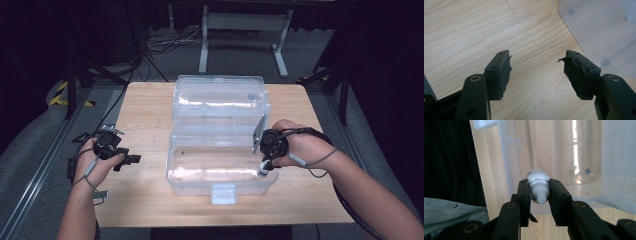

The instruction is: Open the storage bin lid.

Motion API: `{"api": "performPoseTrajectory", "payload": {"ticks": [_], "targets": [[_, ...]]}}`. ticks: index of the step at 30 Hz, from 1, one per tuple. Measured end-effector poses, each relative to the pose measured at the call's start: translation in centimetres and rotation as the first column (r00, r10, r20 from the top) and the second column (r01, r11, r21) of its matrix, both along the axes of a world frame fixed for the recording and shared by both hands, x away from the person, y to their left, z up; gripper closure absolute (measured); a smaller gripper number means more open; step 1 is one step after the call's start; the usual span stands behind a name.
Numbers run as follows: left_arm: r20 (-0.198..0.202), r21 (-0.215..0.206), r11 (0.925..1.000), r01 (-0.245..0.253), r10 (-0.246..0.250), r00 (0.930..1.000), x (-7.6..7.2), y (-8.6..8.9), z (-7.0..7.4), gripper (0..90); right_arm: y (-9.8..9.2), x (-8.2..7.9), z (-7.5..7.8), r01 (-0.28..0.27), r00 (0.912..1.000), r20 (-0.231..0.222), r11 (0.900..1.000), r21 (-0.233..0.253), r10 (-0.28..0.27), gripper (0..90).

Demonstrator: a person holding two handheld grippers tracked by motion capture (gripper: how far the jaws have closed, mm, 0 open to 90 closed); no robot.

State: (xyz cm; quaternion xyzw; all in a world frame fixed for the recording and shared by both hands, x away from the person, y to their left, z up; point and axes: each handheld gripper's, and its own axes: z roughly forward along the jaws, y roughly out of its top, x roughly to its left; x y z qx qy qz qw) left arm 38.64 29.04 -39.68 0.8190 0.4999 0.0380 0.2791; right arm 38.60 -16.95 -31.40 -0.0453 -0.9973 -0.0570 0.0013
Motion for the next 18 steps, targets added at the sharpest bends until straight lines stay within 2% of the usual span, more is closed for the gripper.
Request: {"api": "performPoseTrajectory", "payload": {"ticks": [3, 8, 18], "targets": [[-0.001, -0.001, 1.0, -0.001, 0.001, 1.0, 0.0, 0.0, 0.0, 38.7, 0.1, 0.2, -0.4, -0.013, 0.9999, 0.007, 1.0, -0.001, 0.013, 71.6], [-0.002, 0.001, 1.0, -0.001, 0.001, 1.0, 0.0, 0.0, -0.1, 38.7, 0.4, 0.3, -1.3, -0.012, 0.9999, -0.007, 1.0, 0.0, 0.012, 71.6], [-0.006, 0.003, 1.0, 0.0, 0.0, 1.0, 0.0, 0.1, -0.1, 38.7, 0.9, 0.5, -3.5, -0.023, 0.9994, -0.026, 0.999, -0.032, 0.022, 71.6]]}}
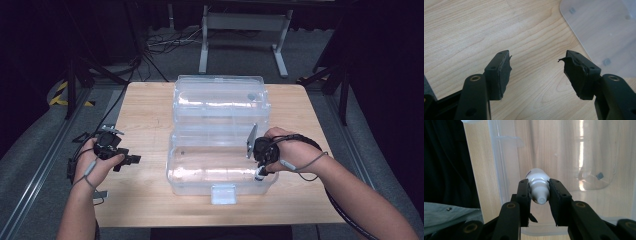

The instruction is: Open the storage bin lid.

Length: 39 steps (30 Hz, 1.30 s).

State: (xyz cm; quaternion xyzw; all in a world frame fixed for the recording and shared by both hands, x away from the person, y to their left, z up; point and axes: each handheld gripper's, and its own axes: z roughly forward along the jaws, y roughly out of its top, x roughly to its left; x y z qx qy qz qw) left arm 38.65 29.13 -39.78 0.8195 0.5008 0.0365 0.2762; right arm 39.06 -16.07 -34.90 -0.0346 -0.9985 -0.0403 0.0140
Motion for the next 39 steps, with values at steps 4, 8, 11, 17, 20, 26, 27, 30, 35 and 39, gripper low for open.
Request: {"api": "performPoseTrajectory", "payload": {"ticks": [4, 8, 11, 17, 20, 26, 27, 30, 35, 39], "targets": [[0.0, -0.001, 1.0, 0.001, -0.001, 1.0, 0.0, 0.0, 0.0, 38.6, 0.0, 0.2, -0.7, -0.003, 1.0, -0.003, 1.0, -0.014, 0.003, 71.6], [0.001, -0.001, 1.0, 0.003, -0.003, 1.0, 0.0, -0.1, -0.1, 38.6, 0.1, 0.3, -1.4, -0.01, 0.9999, -0.013, 1.0, -0.022, 0.01, 71.6], [-0.002, 0.0, 1.0, 0.002, -0.002, 1.0, 0.0, -0.1, -0.1, 38.6, 0.1, 0.6, -2.1, -0.011, 0.9996, -0.025, 1.0, -0.023, 0.01, 71.5], [-0.006, 0.0, 1.0, 0.005, -0.005, 1.0, 0.1, -0.1, -0.1, 38.6, 0.1, 0.7, -3.0, -0.012, 0.9992, -0.039, 0.999, -0.033, 0.011, 71.6], [-0.005, 0.001, 1.0, 0.004, -0.004, 1.0, 0.1, 0.0, -0.1, 38.6, 0.1, 0.8, -3.2, -0.017, 0.9991, -0.039, 0.999, -0.03, 0.016, 71.5], [-0.008, 0.0, 1.0, 0.002, -0.002, 1.0, 0.1, -0.1, -0.2, 38.5, 0.2, 0.8, -3.5, -0.024, 0.9986, -0.047, 0.999, -0.038, 0.023, 71.5], [-0.008, -0.001, 1.0, 0.002, -0.002, 1.0, 0.1, -0.1, -0.2, 38.5, 0.2, 0.8, -3.6, -0.027, 0.9984, -0.05, 0.999, -0.036, 0.025, 71.5], [-0.006, -0.001, 1.0, 0.002, -0.002, 1.0, 0.1, 0.0, -0.2, 38.5, 0.2, 0.9, -3.7, -0.029, 0.9983, -0.051, 0.999, -0.035, 0.027, 71.5], [-0.006, 0.001, 1.0, 0.003, -0.003, 1.0, 0.1, 0.0, -0.2, 38.5, 0.1, 0.9, -3.7, -0.016, 0.9982, -0.059, 0.999, -0.034, 0.014, 71.4], [-0.004, 0.004, 1.0, 0.005, -0.005, 1.0, 0.1, 0.1, -0.2, 38.4, 0.1, 0.9, -3.5, -0.014, 0.9977, -0.067, 0.999, -0.041, 0.011, 69.0]]}}
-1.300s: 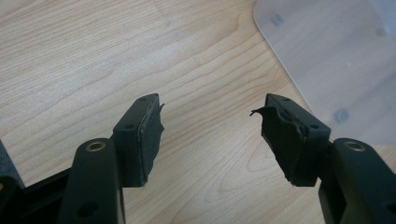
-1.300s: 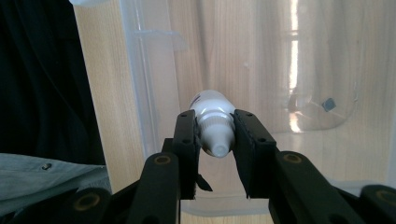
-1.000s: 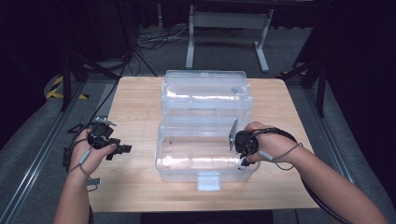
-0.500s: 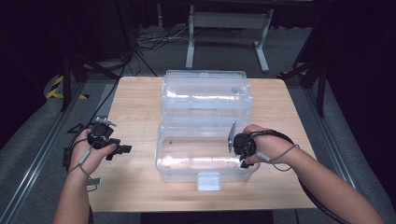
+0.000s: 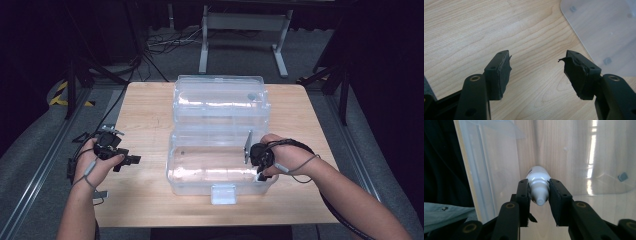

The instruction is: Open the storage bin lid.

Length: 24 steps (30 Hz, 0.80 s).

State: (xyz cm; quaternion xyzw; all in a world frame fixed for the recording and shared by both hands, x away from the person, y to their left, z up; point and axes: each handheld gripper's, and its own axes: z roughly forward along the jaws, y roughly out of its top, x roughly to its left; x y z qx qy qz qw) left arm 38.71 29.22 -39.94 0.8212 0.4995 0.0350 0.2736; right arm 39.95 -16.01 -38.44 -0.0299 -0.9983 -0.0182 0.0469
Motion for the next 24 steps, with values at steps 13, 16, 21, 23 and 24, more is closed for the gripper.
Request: {"api": "performPoseTrajectory", "payload": {"ticks": [13, 16, 21, 23, 24], "targets": [[-0.001, -0.006, 1.0, -0.001, 0.001, 1.0, 0.2, -0.1, 0.1, 38.3, -1.1, -0.3, 2.3, 0.023, 0.9997, 0.009, 0.998, 0.065, -0.024, 60.8], [-0.004, -0.006, 1.0, 0.003, -0.003, 1.0, 0.3, -0.3, 0.0, 38.3, -1.4, -0.4, 3.0, 0.025, 0.9995, 0.017, 0.996, 0.08, -0.027, 60.5], [-0.002, -0.005, 1.0, 0.006, -0.006, 1.0, 0.5, -0.4, 0.0, 38.3, -1.9, -0.6, 3.8, 0.038, 0.9988, 0.028, 0.995, 0.087, -0.04, 60.3], [-0.003, -0.005, 1.0, 0.007, -0.007, 1.0, 0.5, -0.4, 0.0, 38.3, -2.2, -0.6, 4.1, 0.049, 0.9982, 0.03, 0.995, 0.092, -0.051, 60.3], [-0.004, -0.003, 1.0, 0.008, -0.008, 1.0, 0.5, -0.5, 0.0, 38.3, -2.3, -0.6, 4.3, 0.049, 0.9979, 0.037, 0.994, 0.099, -0.053, 60.3]]}}
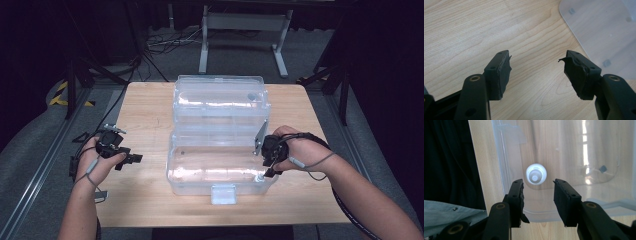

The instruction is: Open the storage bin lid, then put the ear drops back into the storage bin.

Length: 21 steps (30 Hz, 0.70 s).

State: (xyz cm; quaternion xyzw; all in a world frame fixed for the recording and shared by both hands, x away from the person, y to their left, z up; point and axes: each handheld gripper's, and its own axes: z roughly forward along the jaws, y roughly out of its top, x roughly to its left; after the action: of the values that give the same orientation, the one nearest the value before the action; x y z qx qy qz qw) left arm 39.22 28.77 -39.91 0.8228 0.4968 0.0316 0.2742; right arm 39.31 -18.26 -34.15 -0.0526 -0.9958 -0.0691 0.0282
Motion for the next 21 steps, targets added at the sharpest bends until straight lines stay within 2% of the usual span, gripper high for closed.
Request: {"api": "performPoseTrajectory", "payload": {"ticks": [7, 9, 13, 21], "targets": [[0.005, -0.006, 1.0, 0.008, -0.008, 1.0, 0.1, -0.3, 0.2, 38.3, -0.7, -0.2, 1.7, 0.033, 0.9992, 0.019, 0.998, 0.053, -0.034, 60.1], [0.003, -0.006, 0.9999, 0.013, -0.013, 0.9999, 0.1, -0.3, 0.2, 38.3, -0.9, -0.1, 2.0, 0.027, 0.9992, 0.028, 0.997, 0.068, -0.029, 59.7], [0.009, -0.002, 0.9998, 0.02, -0.02, 0.9998, 0.0, -0.6, 0.4, 38.3, -1.1, -0.4, 2.6, 0.049, 0.9983, 0.027, 0.995, 0.088, -0.052, 58.6], [0.025, -0.005, 0.9985, 0.054, -0.054, 0.9983, -0.3, -1.6, 1.1, 38.0, -0.9, -0.7, 3.6, 0.038, 0.998, 0.044, 0.99, 0.138, -0.044, 57.6]]}}
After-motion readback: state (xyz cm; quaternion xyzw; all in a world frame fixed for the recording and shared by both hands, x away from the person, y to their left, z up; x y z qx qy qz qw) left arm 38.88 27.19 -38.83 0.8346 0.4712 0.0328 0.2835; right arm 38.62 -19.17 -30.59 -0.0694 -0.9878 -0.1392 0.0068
